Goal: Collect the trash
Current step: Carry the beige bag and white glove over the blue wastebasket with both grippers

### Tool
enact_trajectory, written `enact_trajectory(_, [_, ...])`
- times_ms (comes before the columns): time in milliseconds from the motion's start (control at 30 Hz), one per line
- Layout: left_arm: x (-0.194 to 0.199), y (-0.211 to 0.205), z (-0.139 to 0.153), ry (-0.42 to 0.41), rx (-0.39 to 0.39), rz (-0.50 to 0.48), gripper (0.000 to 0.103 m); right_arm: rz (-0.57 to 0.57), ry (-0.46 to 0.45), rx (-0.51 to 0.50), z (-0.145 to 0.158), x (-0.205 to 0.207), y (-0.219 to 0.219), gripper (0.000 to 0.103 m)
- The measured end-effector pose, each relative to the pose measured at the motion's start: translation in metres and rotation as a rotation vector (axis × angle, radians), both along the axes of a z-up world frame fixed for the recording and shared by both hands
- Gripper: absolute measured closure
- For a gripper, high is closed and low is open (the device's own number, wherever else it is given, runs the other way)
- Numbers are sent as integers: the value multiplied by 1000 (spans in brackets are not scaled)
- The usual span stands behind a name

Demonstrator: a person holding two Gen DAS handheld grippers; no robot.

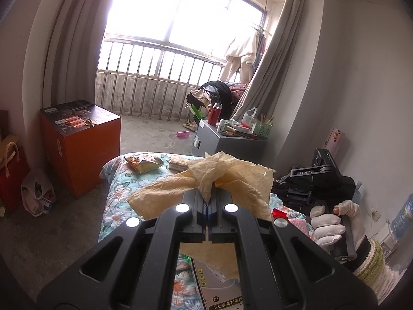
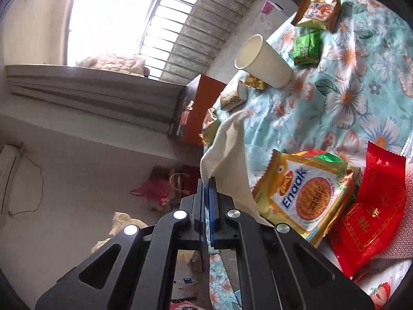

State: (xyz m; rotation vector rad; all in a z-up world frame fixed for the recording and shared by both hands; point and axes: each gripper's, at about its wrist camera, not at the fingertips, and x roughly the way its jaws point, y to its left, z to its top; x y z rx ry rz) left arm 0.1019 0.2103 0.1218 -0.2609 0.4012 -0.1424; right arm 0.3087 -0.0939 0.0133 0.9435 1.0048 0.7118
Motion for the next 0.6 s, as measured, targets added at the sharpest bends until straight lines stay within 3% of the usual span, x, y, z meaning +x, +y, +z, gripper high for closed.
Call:
enact_trajectory(167, [-1, -13, 17, -35, 13, -25, 103, -28, -167, 52, 58, -25, -30, 100])
enact_trajectory(300, [3, -41, 33, -57, 17, -102, 103, -114, -265, 38, 88, -57, -86, 100])
enact_trajectory(467, [16, -104, 49, -67, 51, -260, 103, -280, -315, 9, 99, -103, -181, 100])
enact_trajectory(600, [40, -172, 54, -22, 66, -439, 103, -451, -319, -44, 96, -147, -264, 100])
